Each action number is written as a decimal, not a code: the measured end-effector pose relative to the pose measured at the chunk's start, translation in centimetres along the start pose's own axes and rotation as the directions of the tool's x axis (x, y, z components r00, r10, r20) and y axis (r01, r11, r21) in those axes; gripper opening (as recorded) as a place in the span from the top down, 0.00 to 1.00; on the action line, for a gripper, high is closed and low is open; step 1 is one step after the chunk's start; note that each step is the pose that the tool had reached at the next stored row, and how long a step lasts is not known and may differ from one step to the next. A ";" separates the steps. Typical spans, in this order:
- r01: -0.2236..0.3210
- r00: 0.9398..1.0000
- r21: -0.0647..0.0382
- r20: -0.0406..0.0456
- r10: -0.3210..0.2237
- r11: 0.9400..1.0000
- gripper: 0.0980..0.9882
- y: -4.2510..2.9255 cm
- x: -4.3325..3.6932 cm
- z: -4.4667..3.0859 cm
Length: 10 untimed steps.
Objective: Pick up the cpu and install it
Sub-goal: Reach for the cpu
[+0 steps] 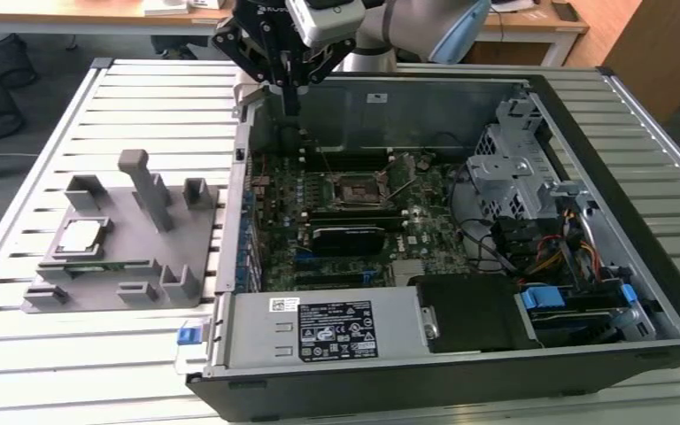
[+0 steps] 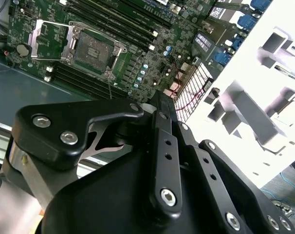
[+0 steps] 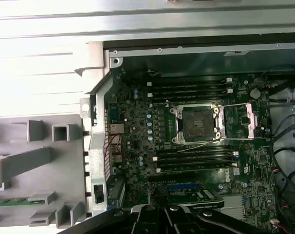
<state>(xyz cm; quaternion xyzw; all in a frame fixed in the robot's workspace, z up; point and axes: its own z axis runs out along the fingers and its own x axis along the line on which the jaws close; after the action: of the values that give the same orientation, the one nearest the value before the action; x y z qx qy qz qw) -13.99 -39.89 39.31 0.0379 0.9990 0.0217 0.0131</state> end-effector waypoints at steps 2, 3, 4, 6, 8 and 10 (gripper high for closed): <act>0.000 1.000 0.000 0.000 0.000 1.000 0.99 -0.01 0.08 0.01; 0.000 1.000 0.000 0.000 0.000 1.000 0.99 -0.01 0.12 0.01; 0.000 1.000 0.000 0.000 0.000 1.000 0.99 -0.01 0.15 0.01; 0.000 1.000 0.000 0.000 0.000 1.000 0.99 -0.02 0.22 0.01; 0.000 1.000 0.000 0.000 0.000 1.000 0.99 -0.02 0.28 0.02; 0.000 1.000 0.000 0.000 0.000 1.000 0.99 -0.03 0.35 0.02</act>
<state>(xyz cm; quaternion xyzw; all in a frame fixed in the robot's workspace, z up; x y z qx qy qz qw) -14.35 -39.89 39.28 0.0379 0.9990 0.0217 0.0131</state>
